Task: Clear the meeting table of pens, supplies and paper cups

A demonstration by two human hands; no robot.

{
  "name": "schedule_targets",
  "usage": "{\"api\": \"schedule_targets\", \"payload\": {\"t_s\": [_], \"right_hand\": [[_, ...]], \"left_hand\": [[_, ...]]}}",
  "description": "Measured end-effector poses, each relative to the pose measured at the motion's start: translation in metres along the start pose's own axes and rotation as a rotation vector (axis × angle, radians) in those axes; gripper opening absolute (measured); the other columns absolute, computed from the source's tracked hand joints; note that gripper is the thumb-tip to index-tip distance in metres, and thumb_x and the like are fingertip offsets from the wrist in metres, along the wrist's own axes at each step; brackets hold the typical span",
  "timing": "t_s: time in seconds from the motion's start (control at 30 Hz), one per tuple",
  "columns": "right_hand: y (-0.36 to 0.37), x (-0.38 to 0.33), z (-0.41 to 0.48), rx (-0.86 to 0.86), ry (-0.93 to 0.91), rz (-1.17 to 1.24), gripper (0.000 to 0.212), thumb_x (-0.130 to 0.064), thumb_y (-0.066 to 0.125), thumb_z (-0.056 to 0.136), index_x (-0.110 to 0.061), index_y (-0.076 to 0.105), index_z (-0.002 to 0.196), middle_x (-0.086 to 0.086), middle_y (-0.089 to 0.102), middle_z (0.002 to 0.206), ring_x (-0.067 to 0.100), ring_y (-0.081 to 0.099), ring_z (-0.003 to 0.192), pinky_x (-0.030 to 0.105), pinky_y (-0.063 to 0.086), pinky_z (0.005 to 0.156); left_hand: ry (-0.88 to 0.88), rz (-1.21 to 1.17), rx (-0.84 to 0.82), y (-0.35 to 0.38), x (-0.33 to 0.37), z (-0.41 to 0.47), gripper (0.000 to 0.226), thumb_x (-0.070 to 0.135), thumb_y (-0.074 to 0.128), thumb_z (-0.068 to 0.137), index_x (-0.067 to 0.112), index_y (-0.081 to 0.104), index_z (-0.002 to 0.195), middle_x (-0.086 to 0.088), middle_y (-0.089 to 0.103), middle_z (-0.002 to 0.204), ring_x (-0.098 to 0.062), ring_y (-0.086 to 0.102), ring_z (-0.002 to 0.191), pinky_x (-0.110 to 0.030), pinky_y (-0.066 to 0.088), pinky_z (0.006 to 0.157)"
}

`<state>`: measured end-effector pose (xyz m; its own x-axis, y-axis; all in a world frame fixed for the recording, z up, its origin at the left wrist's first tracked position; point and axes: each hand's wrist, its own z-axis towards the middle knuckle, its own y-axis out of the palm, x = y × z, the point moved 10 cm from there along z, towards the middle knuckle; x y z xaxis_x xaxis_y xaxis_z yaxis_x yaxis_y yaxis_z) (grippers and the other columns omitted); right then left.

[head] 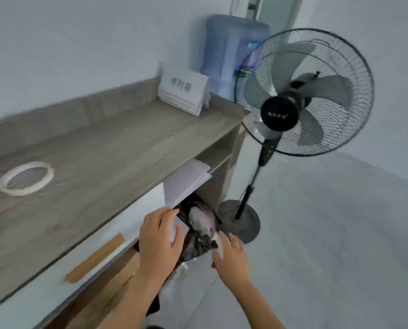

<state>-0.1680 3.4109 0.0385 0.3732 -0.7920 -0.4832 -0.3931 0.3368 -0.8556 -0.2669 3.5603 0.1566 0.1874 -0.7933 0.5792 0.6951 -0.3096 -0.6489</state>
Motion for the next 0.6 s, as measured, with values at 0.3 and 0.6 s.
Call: {"api": "schedule_targets", "payload": {"t_s": [0.3, 0.6], "right_hand": [[-0.029, 0.258, -0.229, 0.214, 0.699, 0.153, 0.047, -0.033, 0.039, 0.095, -0.019, 0.029, 0.139, 0.002, 0.036, 0.145, 0.021, 0.028, 0.135, 0.033, 0.028, 0.109], [-0.035, 0.329, -0.375, 0.542, 1.046, 0.232, 0.056, -0.051, 0.037, 0.076, -0.013, 0.066, 0.106, 0.006, 0.065, 0.111, 0.029, 0.055, 0.11, 0.04, 0.043, 0.089]], "left_hand": [[-0.082, -0.152, -0.996, 0.213, 0.118, -0.183, 0.05, 0.036, 0.051, 0.081, 0.002, 0.058, 0.116, -0.017, 0.061, 0.116, -0.031, 0.054, 0.112, -0.035, 0.04, 0.094], [0.135, -0.243, -1.257, 0.293, 0.251, -0.27, 0.022, 0.012, 0.051, 0.09, 0.003, 0.062, 0.107, -0.013, 0.065, 0.104, -0.027, 0.059, 0.098, -0.026, 0.039, 0.079]]}}
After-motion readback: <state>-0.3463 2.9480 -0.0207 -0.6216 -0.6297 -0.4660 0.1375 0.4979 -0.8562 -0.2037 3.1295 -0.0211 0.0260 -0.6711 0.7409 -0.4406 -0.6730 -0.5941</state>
